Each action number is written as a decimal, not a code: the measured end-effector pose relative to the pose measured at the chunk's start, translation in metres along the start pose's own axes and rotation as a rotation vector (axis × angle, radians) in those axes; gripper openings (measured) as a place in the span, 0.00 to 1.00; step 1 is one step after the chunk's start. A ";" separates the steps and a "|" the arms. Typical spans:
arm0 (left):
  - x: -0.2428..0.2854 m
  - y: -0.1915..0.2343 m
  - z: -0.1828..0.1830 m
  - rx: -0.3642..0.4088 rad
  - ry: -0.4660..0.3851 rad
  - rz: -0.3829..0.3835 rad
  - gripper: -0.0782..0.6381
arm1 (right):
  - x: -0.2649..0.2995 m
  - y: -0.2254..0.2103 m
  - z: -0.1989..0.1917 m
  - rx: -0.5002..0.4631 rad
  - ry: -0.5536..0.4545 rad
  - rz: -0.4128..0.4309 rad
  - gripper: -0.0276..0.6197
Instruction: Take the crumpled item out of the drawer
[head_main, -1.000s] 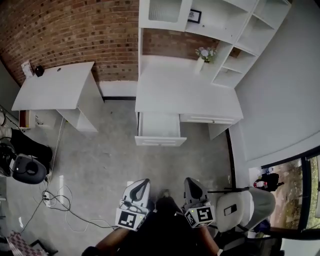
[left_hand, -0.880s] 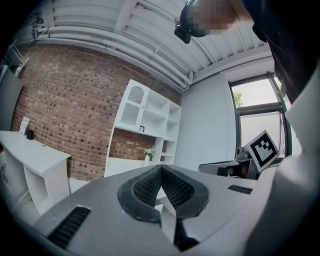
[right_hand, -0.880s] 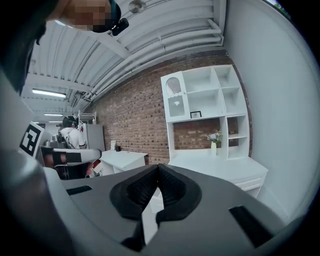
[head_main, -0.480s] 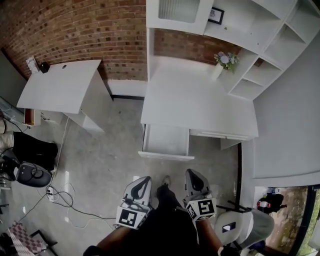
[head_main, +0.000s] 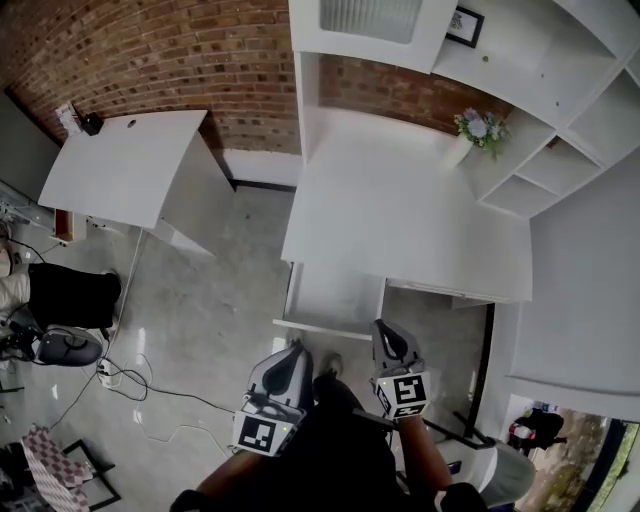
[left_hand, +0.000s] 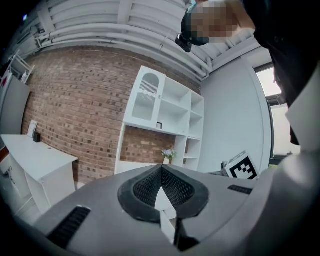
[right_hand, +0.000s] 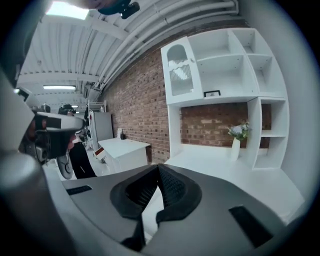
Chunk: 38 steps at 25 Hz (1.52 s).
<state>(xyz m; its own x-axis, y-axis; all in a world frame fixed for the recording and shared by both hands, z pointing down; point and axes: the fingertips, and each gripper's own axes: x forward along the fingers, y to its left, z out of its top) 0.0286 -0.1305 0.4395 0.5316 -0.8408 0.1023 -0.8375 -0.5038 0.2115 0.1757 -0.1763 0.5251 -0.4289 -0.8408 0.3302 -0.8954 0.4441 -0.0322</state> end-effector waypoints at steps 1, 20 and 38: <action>0.007 0.004 -0.001 -0.005 0.007 -0.005 0.14 | 0.010 -0.003 -0.008 -0.015 0.034 0.013 0.06; 0.140 0.087 -0.034 -0.092 0.123 -0.098 0.14 | 0.192 -0.033 -0.257 -0.245 0.702 0.278 0.06; 0.185 0.121 -0.092 -0.160 0.186 -0.040 0.14 | 0.233 -0.033 -0.427 -0.270 1.126 0.487 0.31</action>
<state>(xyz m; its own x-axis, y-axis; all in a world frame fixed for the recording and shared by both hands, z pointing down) 0.0374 -0.3287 0.5732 0.5902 -0.7626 0.2649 -0.7927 -0.4854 0.3687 0.1568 -0.2546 1.0054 -0.2482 0.0993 0.9636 -0.5629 0.7948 -0.2269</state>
